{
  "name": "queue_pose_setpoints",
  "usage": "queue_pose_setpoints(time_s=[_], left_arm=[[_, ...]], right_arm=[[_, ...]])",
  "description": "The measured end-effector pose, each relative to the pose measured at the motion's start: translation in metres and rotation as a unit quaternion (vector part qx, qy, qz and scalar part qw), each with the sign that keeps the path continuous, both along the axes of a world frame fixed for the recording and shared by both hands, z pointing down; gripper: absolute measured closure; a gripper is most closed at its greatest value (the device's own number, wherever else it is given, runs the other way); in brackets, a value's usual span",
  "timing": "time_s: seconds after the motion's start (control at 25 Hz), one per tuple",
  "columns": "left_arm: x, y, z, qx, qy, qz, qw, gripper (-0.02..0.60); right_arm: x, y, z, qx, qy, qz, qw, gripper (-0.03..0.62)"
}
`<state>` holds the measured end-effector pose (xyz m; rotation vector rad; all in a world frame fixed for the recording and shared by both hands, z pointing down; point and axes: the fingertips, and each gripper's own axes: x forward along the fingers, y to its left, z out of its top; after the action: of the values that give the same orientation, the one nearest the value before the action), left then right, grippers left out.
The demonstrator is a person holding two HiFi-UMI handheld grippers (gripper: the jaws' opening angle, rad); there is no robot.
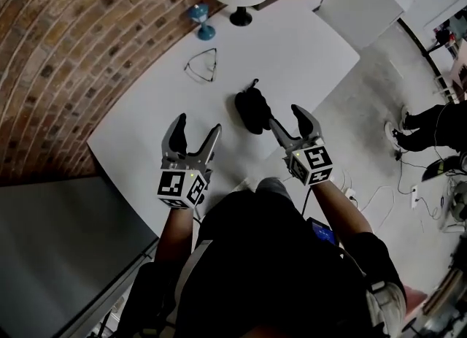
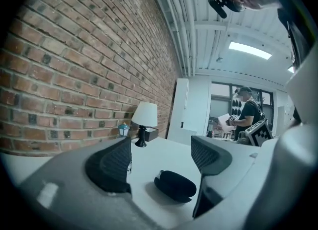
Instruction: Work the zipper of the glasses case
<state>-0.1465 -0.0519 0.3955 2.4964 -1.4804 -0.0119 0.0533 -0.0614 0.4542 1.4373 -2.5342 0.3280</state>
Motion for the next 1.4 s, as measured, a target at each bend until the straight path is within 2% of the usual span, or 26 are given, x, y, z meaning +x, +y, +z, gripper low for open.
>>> queue_pose_setpoints(time_s=[0.24,0.4,0.56,0.76,0.96,1.4], left_arm=[[-0.008,-0.004,0.025,-0.035,0.005,0.000,0.9994,0.198],[-0.011,-0.003,0.035,-0.056,0.006,-0.011,0.9984,0.198],[-0.015,-0.004,0.045,-0.074,0.013,-0.029,0.9968,0.198],[-0.010,-0.003,0.049,-0.084,0.014,-0.048,0.9952,0.198],[-0.005,-0.002,0.054,-0.099,0.012,-0.064,0.9930,0.198],[-0.003,0.001,0.058,-0.108,0.016,-0.085,0.9904,0.198]], right_arm=[[-0.008,-0.018,0.031,-0.038,0.017,0.001,0.999,0.318],[-0.011,-0.029,0.061,-0.084,0.036,-0.011,0.996,0.332],[-0.021,-0.037,0.109,-0.139,0.078,-0.042,0.986,0.332],[-0.020,-0.043,0.149,-0.185,0.113,-0.065,0.974,0.332],[-0.021,-0.047,0.168,-0.202,0.139,-0.099,0.964,0.333],[-0.023,-0.047,0.185,-0.229,0.155,-0.126,0.953,0.380]])
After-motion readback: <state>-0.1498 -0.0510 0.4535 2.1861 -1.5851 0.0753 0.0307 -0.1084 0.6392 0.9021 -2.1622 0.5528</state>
